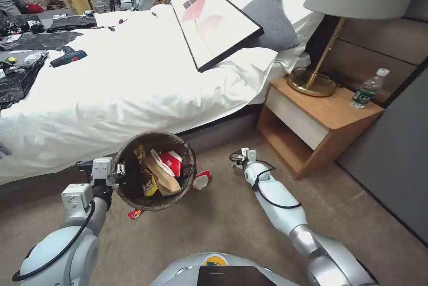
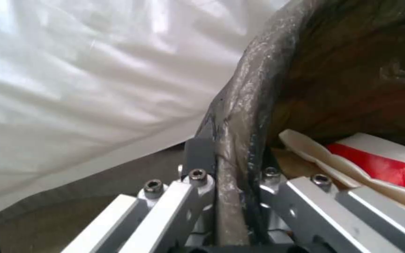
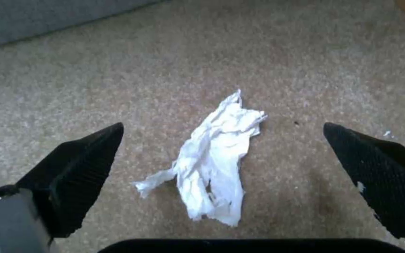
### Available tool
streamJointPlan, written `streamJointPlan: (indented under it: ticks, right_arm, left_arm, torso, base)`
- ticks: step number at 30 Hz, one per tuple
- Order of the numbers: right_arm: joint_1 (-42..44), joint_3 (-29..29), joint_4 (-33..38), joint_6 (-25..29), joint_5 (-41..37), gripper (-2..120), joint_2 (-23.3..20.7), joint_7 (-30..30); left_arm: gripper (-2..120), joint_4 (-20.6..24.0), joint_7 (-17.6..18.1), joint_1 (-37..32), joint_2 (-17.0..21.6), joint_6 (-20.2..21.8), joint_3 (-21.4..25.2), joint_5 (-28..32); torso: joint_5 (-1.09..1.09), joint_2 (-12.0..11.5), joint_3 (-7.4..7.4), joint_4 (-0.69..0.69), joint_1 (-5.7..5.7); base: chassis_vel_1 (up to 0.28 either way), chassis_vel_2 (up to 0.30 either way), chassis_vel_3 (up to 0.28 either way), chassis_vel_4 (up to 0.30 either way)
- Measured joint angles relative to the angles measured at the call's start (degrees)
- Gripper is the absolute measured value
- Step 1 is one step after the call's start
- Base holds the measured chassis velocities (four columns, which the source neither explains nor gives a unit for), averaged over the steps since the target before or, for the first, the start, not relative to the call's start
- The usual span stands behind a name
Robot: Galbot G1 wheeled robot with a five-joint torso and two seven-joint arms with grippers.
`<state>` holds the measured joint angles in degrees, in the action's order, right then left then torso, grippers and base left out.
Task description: Pick up the trash bin, then pick up the garbage from the floor and place it into the trash bin.
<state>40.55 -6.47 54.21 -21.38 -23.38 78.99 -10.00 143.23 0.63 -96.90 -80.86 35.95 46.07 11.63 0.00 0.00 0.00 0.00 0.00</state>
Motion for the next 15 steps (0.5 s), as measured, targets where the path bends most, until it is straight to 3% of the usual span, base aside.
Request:
streamJointPlan:
  ticks: [15]
  right_arm:
    - [-2.24,0.18,-5.95,0.77,2.04,100,1.72,1.0]
  left_arm:
    - [4,-0.4,-0.04,0.24,0.14,0.01,0.08,0.07]
  torso:
    - [0.0,0.0,0.0,0.0,0.0]
  base:
    - [0.0,0.0,0.0,0.0]
